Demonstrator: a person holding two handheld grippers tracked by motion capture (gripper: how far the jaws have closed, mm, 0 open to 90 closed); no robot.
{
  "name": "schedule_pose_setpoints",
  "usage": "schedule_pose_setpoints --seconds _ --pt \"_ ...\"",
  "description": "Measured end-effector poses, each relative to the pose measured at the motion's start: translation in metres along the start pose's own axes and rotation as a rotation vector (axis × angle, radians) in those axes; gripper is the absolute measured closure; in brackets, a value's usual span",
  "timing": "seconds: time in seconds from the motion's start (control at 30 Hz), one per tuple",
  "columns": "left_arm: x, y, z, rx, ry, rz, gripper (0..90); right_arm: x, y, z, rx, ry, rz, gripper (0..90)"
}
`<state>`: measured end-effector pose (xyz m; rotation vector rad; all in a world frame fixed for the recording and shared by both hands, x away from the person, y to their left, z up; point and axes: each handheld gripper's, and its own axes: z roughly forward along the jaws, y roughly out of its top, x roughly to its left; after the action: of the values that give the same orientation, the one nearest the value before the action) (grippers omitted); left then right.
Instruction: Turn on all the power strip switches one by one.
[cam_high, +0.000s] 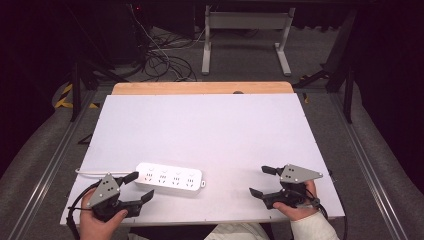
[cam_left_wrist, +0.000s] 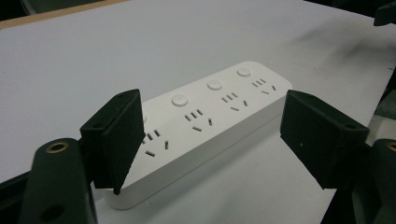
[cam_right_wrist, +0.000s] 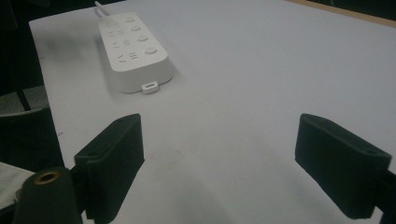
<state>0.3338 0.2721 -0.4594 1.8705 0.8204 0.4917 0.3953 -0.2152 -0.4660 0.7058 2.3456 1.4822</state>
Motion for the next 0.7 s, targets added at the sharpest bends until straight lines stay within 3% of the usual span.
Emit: schedule_pose_setpoints --seconds 0.07,0.17,0.27,0.7 --pt "-0.0004 0.0009 -0.0007 0.003 -0.002 0.008 24.6 -0.0006 -0.0005 -0.0004 0.001 -0.013 -0.006 16.7" --pt "-0.0031 0.0034 -0.0017 0.016 0.026 0.065 25.5 -0.0005 -0.0006 -0.0013 -0.004 -0.014 -0.015 19.3" --pt "-0.0038 0.0045 -0.0028 0.012 0.036 0.079 26.9 0.0002 -0.0009 -0.0002 0.000 -0.014 -0.026 19.5" --pt "-0.0039 0.0098 -0.0089 0.016 0.005 0.063 43.9 0.0026 -0.0009 0.0030 0.010 -0.020 -0.034 19.6"
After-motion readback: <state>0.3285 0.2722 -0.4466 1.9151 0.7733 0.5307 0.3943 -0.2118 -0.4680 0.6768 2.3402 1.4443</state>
